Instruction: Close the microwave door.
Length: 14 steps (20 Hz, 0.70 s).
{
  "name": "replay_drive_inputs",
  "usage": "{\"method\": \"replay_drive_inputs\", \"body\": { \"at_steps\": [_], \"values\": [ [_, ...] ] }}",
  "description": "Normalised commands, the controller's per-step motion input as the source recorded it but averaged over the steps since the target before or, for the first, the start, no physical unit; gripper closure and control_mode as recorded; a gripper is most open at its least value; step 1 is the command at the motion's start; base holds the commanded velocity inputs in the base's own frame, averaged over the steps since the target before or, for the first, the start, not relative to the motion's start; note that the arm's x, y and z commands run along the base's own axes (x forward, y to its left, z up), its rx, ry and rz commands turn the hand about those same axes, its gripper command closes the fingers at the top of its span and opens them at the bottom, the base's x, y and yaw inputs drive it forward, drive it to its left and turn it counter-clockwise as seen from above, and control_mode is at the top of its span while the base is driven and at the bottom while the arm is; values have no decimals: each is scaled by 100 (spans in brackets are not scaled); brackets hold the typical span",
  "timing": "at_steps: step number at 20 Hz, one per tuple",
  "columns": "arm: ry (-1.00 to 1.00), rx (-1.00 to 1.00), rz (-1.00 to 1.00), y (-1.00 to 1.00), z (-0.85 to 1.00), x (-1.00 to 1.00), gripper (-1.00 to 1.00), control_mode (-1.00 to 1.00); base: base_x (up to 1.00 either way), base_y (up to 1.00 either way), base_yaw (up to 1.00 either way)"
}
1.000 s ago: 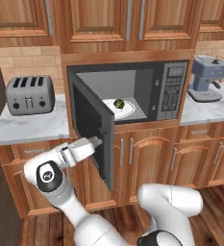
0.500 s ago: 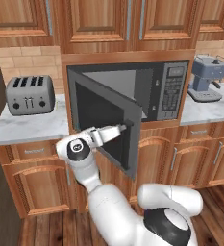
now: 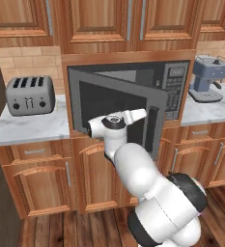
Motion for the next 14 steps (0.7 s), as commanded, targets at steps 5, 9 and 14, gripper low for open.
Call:
{"method": "replay_drive_inputs", "body": {
  "at_steps": [5, 9, 14],
  "values": [
    [15, 17, 23, -89, -1, 100, -100, -100, 0, 0, 0],
    [4, 12, 27, -85, 0, 95, -100, -100, 0, 0, 0],
    [0, 16, 34, -61, 0, 68, -100, -100, 0, 0, 0]
  ]
}}
